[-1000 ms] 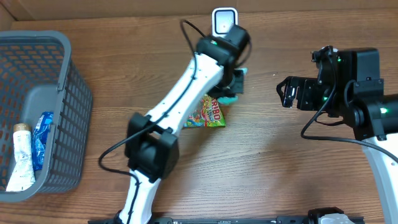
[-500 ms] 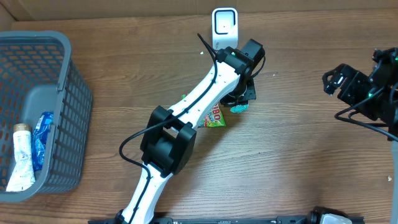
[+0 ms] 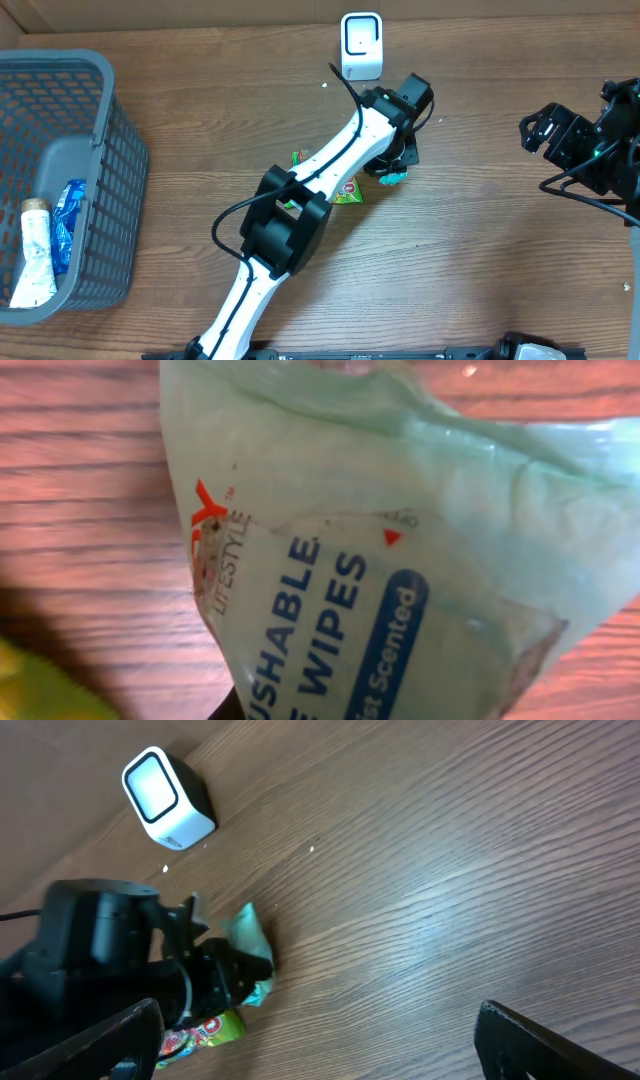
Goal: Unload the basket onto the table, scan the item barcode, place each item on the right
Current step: 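Carry the green wipes pack out and set it right of the Haribo bag, then move the left gripper back into the basket toward the blue snack bar, then grasp the blue snack bar in the basket with the left gripper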
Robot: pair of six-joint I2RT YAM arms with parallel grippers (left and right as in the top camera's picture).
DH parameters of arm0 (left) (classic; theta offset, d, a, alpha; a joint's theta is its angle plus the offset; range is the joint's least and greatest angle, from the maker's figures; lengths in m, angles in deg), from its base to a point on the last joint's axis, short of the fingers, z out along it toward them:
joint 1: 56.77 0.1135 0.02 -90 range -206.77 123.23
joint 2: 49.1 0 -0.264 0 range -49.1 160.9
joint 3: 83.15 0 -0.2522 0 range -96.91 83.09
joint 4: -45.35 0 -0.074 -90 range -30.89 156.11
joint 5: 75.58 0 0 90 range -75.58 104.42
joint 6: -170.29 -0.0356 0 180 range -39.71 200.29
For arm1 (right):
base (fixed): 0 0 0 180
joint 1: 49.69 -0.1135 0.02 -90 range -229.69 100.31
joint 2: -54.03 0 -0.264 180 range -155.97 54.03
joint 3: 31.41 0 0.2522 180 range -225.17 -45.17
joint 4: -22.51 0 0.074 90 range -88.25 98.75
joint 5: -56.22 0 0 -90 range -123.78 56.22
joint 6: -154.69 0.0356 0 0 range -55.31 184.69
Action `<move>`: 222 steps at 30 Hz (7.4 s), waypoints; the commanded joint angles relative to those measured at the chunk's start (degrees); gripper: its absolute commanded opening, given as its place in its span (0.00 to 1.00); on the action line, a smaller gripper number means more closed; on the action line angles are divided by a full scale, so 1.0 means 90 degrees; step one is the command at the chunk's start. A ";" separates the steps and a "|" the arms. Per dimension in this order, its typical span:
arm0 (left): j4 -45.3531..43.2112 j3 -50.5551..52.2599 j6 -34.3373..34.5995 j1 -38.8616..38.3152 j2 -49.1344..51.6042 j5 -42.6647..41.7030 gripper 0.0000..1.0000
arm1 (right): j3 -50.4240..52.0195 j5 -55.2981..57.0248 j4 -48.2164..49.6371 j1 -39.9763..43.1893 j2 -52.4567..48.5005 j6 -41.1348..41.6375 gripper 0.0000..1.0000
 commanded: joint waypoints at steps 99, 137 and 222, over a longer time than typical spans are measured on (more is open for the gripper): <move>0.1081 0.1868 -0.4148 0.9056 -0.1911 0.1899 0.66 | -0.0141 -0.0194 0.0017 -0.0058 -0.0134 -0.0022 1.00; 0.1319 0.1496 -0.4116 0.8558 -0.1027 0.0658 0.04 | -0.0138 -0.0197 0.0017 -0.0058 -0.0134 -0.0022 1.00; -0.0330 0.3317 -0.4359 0.8449 -0.2339 -0.0151 0.80 | -0.0136 -0.0197 -0.0032 -0.0058 -0.0134 -0.0022 1.00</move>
